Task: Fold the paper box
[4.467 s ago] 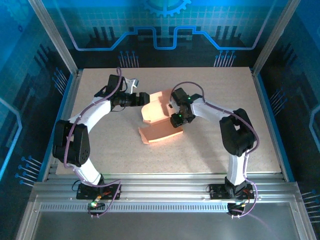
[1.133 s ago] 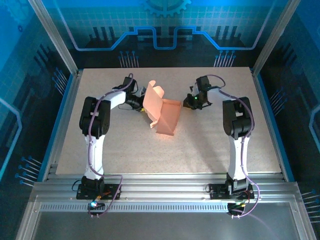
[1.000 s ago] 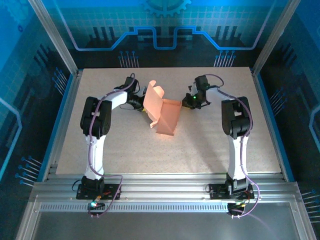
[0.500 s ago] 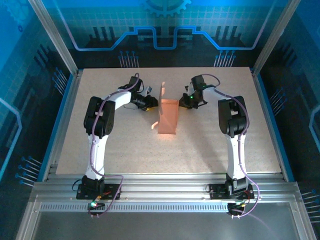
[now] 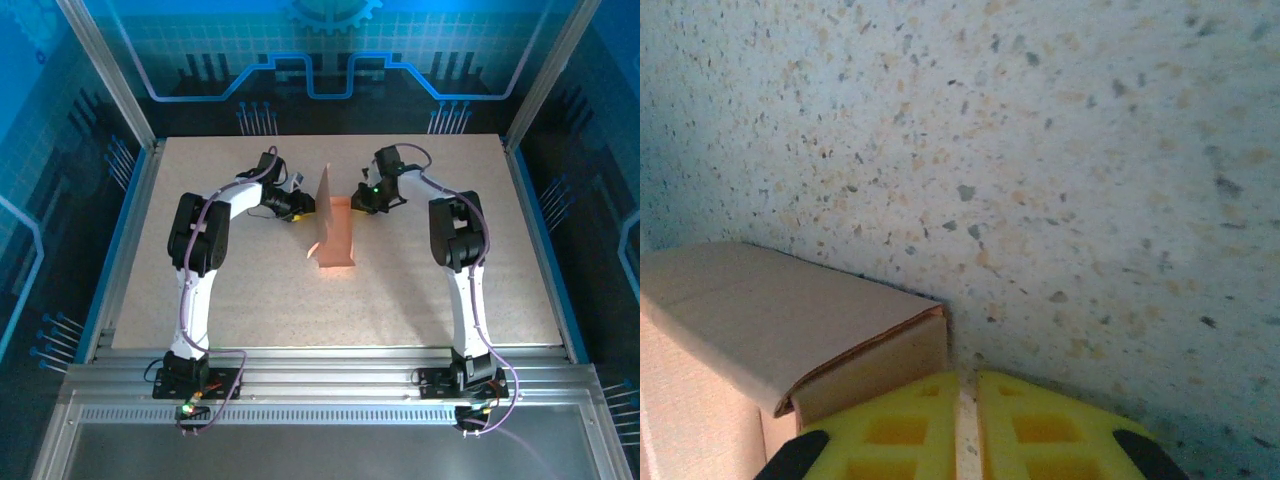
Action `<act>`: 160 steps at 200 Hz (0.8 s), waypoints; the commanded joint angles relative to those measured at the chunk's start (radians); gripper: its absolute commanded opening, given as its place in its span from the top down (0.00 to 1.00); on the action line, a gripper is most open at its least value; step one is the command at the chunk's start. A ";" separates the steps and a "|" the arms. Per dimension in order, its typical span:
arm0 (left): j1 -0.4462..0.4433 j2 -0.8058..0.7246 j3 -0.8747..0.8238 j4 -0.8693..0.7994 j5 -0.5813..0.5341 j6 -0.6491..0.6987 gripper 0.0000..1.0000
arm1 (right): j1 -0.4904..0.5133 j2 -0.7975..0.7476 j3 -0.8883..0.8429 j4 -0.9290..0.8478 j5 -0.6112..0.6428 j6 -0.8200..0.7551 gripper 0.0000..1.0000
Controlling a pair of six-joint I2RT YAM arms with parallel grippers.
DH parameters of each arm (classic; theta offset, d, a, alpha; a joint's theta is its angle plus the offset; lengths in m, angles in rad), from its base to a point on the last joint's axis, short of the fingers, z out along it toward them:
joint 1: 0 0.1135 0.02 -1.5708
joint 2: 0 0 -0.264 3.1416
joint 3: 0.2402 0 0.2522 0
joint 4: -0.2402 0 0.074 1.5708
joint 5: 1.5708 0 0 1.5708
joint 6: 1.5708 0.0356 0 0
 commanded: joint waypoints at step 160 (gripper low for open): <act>0.111 -0.332 -0.377 0.200 0.004 -0.042 0.43 | 0.016 -0.196 -0.073 -0.053 0.051 -0.694 0.39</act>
